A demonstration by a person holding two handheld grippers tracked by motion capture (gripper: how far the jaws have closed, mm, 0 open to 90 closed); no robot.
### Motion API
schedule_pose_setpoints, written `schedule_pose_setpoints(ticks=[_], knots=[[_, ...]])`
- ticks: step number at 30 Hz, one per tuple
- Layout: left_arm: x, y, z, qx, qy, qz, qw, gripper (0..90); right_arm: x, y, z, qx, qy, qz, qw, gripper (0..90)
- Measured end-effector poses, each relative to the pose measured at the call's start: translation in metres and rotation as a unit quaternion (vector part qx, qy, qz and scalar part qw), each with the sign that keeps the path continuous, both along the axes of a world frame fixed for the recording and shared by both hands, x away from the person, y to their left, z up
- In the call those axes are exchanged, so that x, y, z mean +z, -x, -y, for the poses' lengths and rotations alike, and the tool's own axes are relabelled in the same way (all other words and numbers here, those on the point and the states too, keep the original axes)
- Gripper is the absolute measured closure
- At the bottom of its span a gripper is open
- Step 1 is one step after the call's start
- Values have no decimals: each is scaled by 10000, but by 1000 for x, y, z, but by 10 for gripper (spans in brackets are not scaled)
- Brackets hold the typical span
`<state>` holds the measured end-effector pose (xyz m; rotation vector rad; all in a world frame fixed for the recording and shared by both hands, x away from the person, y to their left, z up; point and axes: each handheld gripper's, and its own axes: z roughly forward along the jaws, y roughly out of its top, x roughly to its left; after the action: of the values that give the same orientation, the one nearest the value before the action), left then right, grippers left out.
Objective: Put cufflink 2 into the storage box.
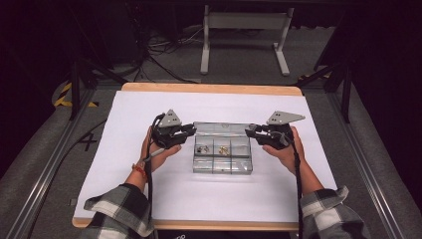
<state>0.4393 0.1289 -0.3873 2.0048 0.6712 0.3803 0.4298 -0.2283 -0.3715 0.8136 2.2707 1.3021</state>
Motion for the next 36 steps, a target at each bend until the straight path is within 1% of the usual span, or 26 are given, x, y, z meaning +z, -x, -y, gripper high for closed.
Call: schedule_pose_setpoints(ticks=[1,2,3,6,7,8,9,11,13,16,20,23,25,27,28,30,31,34,36], knots=[[0,0,0,0,0,0,10000,776,0,0,0,0,0,0,10000,704],[-1,1,-1,12,-44,17,10000,776,0,1,0,4,4,12,10000,704],[-1,3,-2,24,-40,-28,10000,781,0,2,0,17,16,16,10000,703],[-4,6,-5,57,-90,-74,9999,791,-1,4,0,16,18,40,10000,701],[-5,7,-5,61,-78,-91,9999,795,-1,4,0,23,30,39,10000,699],[-6,8,-6,63,-116,-106,9999,803,-1,5,0,24,40,51,10000,698],[-7,10,-6,46,-80,-113,9999,811,-1,5,1,29,30,51,10000,697],[-9,11,-5,-18,-111,-169,9998,848,-2,6,1,26,29,54,10000,693],[-9,12,-4,-102,-68,-187,9997,900,-2,7,1,16,22,51,10000,693],[-9,13,0,-178,14,-177,9997,900,-2,9,2,19,25,64,10000,690],[-7,14,2,-191,117,-168,9996,900,-3,12,3,30,63,64,10000,686],[-8,14,1,-202,145,-189,9995,900,-2,15,4,33,5,86,10000,689],[-8,14,0,-214,142,-163,9995,900,-1,17,6,35,-14,91,10000,686],[-7,15,-1,-212,172,-184,9995,900,0,20,9,-3,-3,161,9999,690],[-7,15,-1,-225,138,-160,9995,900,1,22,11,3,2,157,9999,689],[-7,16,-2,-192,126,-172,9996,900,1,24,14,22,4,125,9999,692],[-7,16,-2,-196,118,-157,9996,900,1,26,15,-31,53,165,9998,703],[-6,17,-2,-191,115,-169,9996,900,0,31,19,-107,56,174,9998,742],[-6,16,-2,-219,96,-144,9996,900,-2,33,22,-105,66,81,9999,804]])
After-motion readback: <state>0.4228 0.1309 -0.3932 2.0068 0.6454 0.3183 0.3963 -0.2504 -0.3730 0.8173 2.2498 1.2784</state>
